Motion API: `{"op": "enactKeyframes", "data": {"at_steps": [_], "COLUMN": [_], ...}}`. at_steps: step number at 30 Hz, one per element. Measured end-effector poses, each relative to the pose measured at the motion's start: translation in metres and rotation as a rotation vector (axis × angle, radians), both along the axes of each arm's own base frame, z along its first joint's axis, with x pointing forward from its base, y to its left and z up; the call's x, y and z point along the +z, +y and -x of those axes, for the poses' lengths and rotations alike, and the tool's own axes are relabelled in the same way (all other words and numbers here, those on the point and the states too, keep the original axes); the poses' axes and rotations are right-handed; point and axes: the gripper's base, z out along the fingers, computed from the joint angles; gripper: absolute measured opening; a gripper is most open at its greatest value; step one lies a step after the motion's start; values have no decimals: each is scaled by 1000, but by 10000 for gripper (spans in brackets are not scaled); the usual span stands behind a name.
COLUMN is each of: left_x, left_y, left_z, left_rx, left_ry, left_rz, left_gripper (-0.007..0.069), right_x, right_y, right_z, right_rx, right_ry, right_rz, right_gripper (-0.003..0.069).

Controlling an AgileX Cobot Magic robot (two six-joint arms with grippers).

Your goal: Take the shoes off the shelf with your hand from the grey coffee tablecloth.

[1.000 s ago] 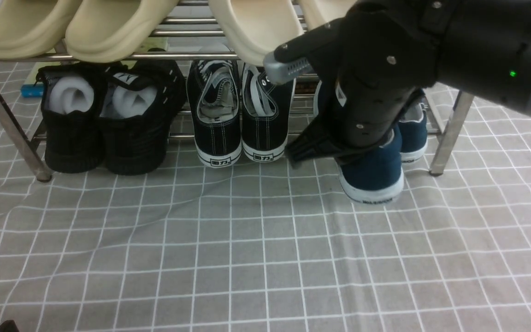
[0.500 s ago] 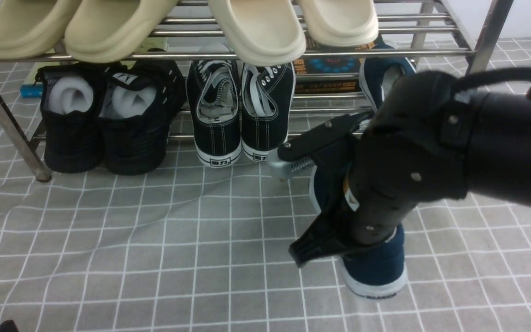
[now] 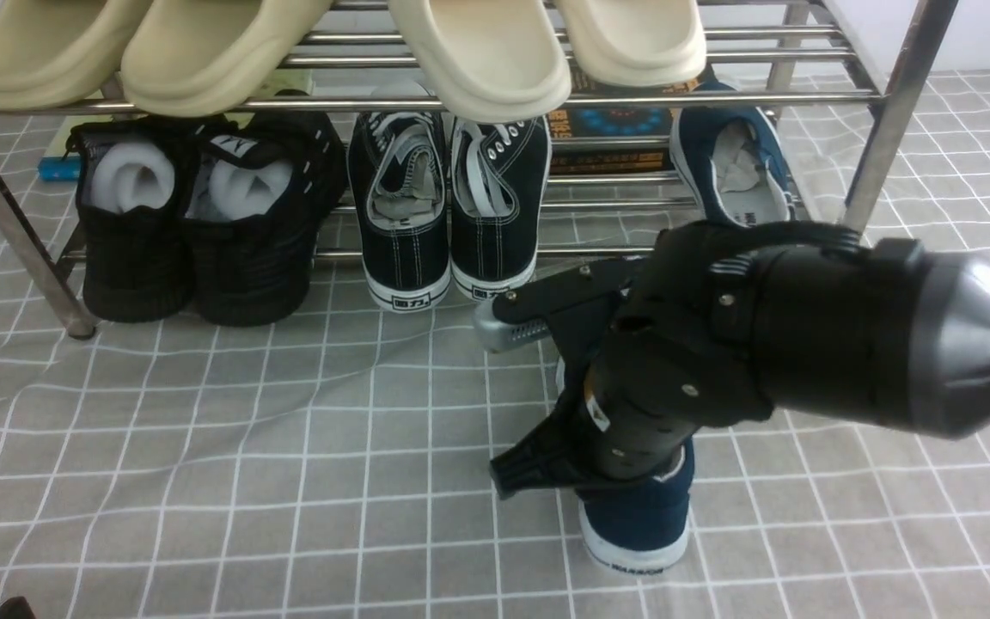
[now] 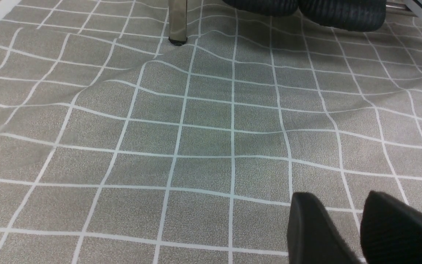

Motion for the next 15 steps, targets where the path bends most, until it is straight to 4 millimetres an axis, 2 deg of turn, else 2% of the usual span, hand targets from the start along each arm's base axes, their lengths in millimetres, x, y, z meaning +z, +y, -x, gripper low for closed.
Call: {"op": "enactKeyframes", "data": {"at_steps": [1,2,4,7,9,10,13,15], "left_x": [0,0,0,0,0,0,0,0], "left_y": [0,0,0,0,0,0,0,0], "left_z": [0,0,0,0,0,0,0,0], "left_rx": [0,0,0,0,0,0,0,0], "left_ry": [0,0,0,0,0,0,0,0], "left_rz": [0,0,0,0,0,0,0,0], "left_gripper": [240,240,240,240,240,240,240,240], "right_x": [0,6,14,58,81,99,113,112], "right_y": [0,0,0,-8,-16,-24,-45,-58], "right_z": [0,-1,-1,-1,-4,-10,-29,-44], "right_rx": [0,3,15,71,83,72,15,-32], "right_ry": [-1,-11,-24,-92,-135,-173,-215,-227], "right_rz": [1,-2,1,22,31,28,21,23], "right_gripper": [172,242,282,349,358,360,360,362]}}
